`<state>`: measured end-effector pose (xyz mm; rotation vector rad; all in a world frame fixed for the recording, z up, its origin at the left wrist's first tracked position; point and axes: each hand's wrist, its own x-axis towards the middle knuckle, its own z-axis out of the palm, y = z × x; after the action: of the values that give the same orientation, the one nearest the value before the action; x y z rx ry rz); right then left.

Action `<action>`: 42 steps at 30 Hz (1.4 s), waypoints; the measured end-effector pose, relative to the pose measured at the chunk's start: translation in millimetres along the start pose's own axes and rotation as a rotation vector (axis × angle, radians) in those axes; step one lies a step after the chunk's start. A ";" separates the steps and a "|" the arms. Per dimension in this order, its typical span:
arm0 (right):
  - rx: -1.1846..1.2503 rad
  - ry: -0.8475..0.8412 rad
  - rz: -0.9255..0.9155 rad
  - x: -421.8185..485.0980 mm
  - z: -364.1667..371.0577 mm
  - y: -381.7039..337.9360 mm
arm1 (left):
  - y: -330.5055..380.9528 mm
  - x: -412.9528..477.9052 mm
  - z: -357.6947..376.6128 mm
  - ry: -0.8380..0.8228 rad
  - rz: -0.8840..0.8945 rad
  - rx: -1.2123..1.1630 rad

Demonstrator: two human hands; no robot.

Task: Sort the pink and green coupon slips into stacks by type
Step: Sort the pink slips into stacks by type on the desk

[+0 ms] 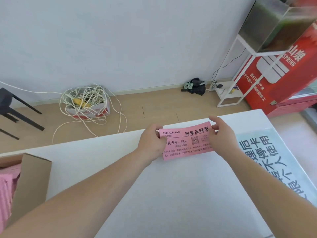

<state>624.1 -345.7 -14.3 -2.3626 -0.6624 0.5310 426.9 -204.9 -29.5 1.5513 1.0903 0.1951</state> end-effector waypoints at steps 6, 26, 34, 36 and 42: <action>-0.062 -0.078 0.005 21.0 -0.7 25.8 | -1.2 15.7 10.6 0.065 0.040 0.211; -0.319 -0.169 -0.205 14.3 10.7 56.8 | -48.5 24.8 40.3 0.135 0.452 0.665; -0.257 -0.119 -0.183 13.0 10.6 63.6 | -44.2 20.7 51.4 0.148 0.402 0.662; -0.247 -0.129 -0.179 13.7 10.0 61.5 | -41.3 21.5 52.6 0.139 0.388 0.672; -0.320 -0.176 -0.142 20.8 3.4 56.8 | -32.6 19.7 57.1 0.087 0.388 0.697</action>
<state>657.3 -371.0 -58.3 -2.5554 -1.0552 0.6132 457.9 -233.7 -83.5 2.4005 0.9604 0.1510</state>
